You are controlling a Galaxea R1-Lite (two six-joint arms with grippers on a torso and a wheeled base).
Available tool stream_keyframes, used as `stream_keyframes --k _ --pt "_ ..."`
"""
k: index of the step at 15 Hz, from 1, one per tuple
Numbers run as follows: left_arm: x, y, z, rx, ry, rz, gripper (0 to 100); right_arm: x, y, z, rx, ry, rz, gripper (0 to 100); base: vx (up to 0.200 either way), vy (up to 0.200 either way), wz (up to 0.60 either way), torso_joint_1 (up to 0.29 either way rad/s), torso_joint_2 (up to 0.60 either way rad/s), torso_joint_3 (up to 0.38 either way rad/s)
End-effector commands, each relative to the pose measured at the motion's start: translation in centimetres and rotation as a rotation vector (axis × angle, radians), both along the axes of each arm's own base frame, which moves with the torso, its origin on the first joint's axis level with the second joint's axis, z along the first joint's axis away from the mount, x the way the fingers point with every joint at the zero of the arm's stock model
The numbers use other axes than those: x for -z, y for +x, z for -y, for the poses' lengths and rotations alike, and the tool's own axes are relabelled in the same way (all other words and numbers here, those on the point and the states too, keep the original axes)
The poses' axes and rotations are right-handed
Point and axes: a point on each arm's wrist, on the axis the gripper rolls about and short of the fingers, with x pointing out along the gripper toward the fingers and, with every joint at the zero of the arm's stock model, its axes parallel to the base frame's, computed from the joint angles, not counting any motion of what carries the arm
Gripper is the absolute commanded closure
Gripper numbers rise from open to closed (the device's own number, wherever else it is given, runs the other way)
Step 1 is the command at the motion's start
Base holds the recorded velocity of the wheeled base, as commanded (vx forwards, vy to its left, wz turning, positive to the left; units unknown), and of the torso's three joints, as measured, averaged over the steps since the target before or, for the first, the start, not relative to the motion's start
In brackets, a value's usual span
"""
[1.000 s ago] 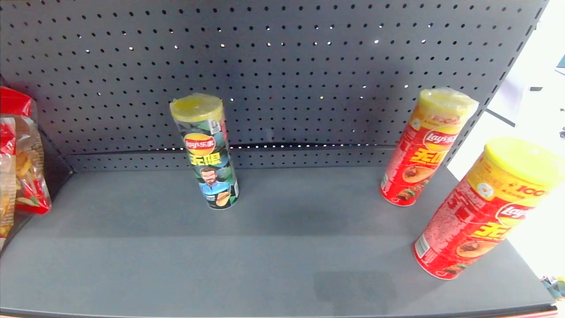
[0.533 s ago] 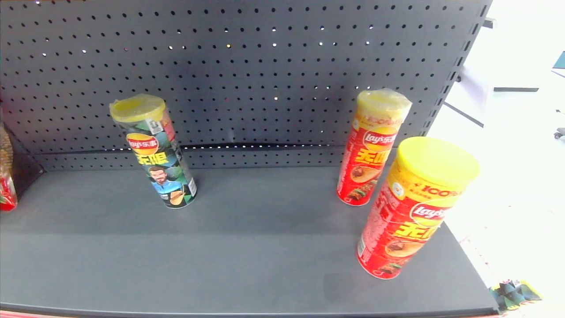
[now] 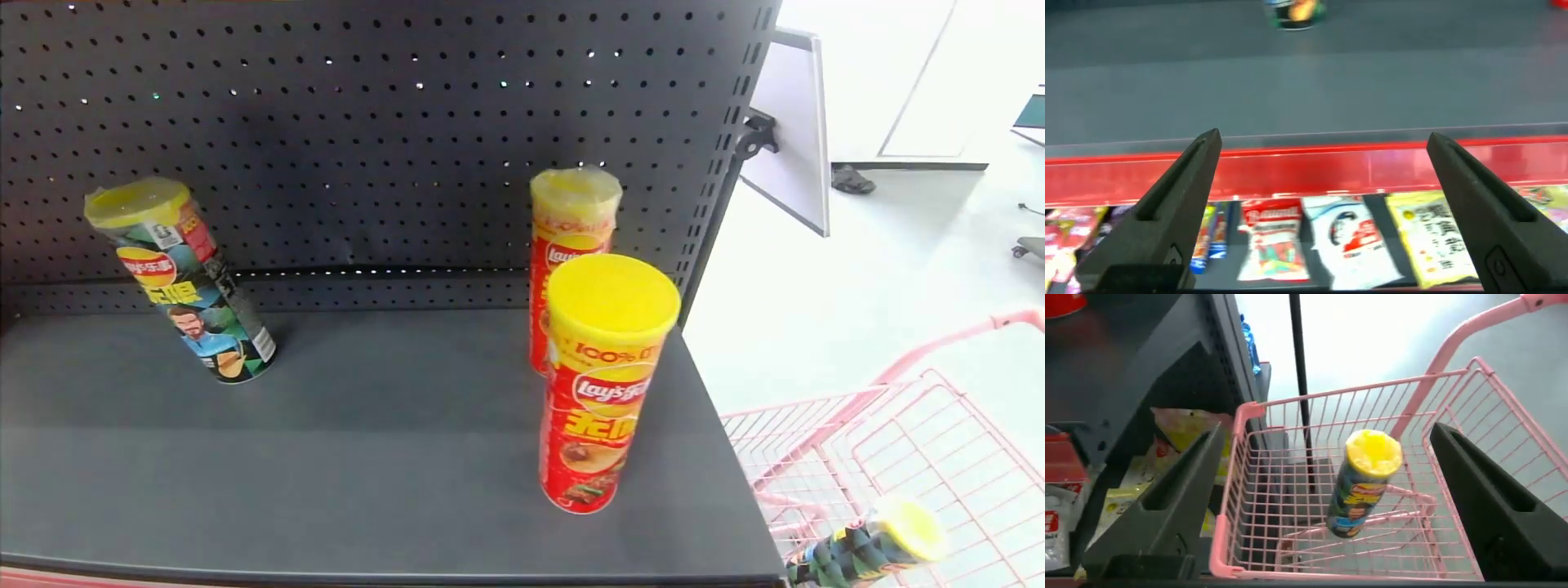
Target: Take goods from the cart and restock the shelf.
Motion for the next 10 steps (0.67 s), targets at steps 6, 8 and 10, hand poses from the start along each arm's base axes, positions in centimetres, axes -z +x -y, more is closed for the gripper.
stream_keyframes --k 6,8,10 --pt "0.0 0.0 0.0 0.0 -0.001 0.0 0 0.0 0.01 0.0 -0.001 0.0 -0.001 0 0.0 -0.167 0.0 0.0 0.0 0.003" --pt "0.0 0.0 0.0 0.0 -0.001 0.0 0 0.0 0.01 0.0 -0.001 0.0 -0.001 0 0.0 0.0 0.0 0.0 0.0 0.0" --pt "0.0 0.0 0.0 0.0 -0.001 0.0 0 0.0 0.01 0.0 -0.001 0.0 -0.001 0 0.0 0.0 0.0 0.0 0.0 0.0"
